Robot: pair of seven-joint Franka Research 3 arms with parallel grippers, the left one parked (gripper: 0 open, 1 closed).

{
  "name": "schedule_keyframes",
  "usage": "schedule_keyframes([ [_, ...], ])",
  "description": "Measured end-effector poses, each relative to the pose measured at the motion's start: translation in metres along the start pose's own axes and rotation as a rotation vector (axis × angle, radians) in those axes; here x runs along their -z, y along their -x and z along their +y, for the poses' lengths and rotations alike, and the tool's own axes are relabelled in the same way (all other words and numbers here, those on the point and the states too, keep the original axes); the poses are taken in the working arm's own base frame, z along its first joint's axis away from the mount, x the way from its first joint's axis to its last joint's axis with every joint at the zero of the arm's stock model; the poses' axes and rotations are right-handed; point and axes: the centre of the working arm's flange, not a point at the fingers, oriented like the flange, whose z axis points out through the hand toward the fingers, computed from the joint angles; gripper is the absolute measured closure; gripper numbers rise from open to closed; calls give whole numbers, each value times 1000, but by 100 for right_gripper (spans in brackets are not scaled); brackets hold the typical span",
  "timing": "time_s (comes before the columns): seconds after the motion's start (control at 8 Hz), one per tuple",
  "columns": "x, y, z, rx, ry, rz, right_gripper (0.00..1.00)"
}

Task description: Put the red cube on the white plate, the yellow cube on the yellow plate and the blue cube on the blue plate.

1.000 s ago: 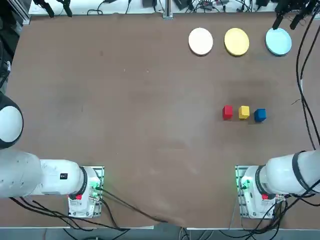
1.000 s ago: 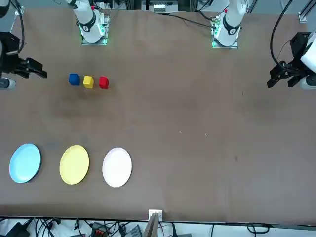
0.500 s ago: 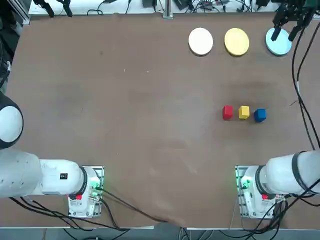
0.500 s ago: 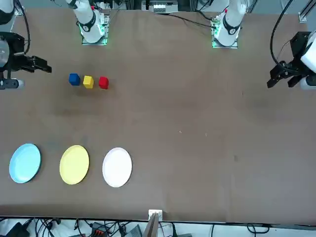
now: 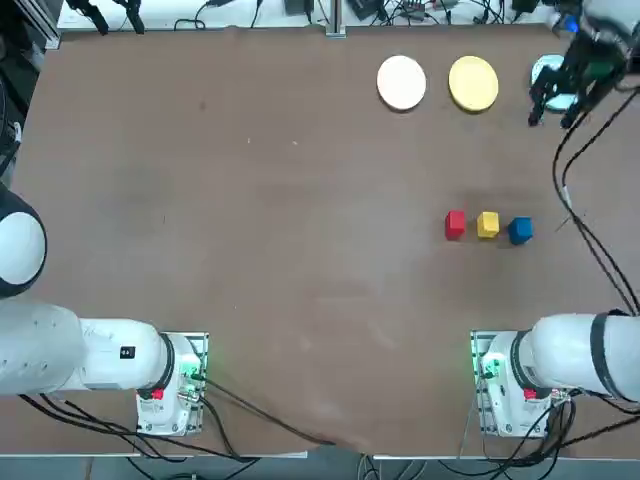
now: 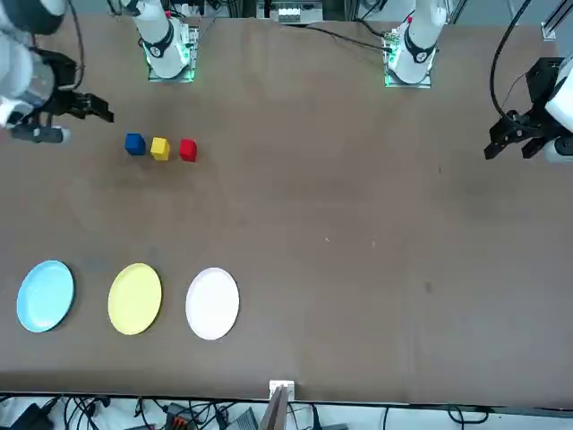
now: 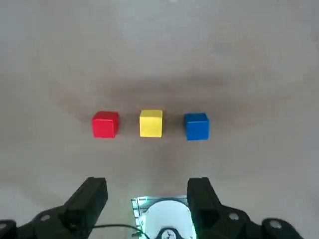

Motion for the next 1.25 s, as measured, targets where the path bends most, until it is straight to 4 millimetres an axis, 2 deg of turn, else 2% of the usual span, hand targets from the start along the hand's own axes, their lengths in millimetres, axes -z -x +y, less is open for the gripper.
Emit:
schedule_keyframes([
  [0.5, -115, 8, -44, 85, 38, -92, 3],
  [0.88, -171, 6, -69, 113, 47, -89, 3],
  [1.25, -227, -9, -115, 100, 81, -64, 3],
])
